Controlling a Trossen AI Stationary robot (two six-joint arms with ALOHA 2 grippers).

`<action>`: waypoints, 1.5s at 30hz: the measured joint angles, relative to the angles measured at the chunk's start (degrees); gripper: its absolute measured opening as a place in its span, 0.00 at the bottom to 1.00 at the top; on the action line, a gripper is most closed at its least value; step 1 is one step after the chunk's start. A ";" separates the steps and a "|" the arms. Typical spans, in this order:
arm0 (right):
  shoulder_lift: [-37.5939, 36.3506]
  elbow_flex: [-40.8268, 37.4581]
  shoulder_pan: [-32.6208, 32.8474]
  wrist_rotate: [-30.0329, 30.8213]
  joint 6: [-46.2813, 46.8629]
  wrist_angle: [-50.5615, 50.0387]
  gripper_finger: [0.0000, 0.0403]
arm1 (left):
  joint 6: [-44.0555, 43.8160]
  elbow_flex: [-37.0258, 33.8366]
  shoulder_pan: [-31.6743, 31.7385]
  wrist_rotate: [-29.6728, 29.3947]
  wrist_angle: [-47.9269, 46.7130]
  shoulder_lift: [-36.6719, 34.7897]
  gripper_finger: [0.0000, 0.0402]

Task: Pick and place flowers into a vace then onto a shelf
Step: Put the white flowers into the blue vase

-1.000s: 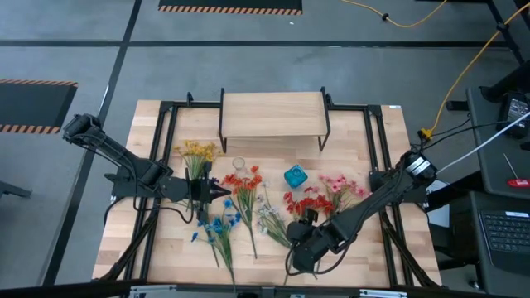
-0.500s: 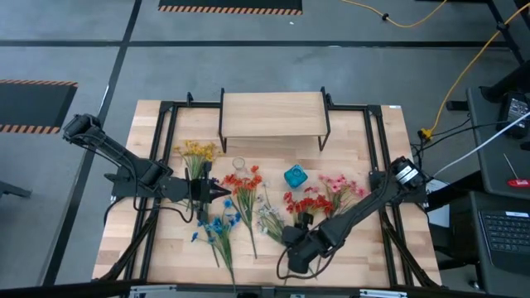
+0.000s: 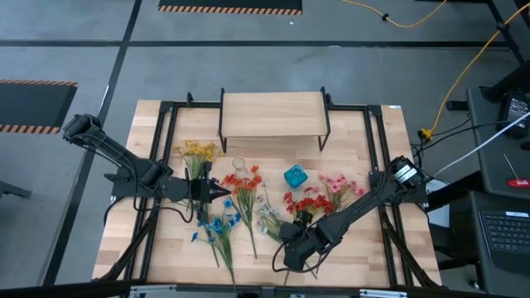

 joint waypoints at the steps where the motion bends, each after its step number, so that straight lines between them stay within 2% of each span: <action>1: 0.00 0.00 0.00 0.00 0.14 0.00 0.43 | 0.00 0.00 0.00 -0.02 0.00 0.00 0.01; 39: -0.19 -13.27 0.03 0.80 3.17 17.31 0.43 | 0.00 0.00 0.00 -0.02 0.02 0.00 0.01; 45: -0.20 -13.38 -0.04 0.81 4.07 17.05 0.35 | -0.01 0.00 0.00 -0.02 0.02 -0.01 0.01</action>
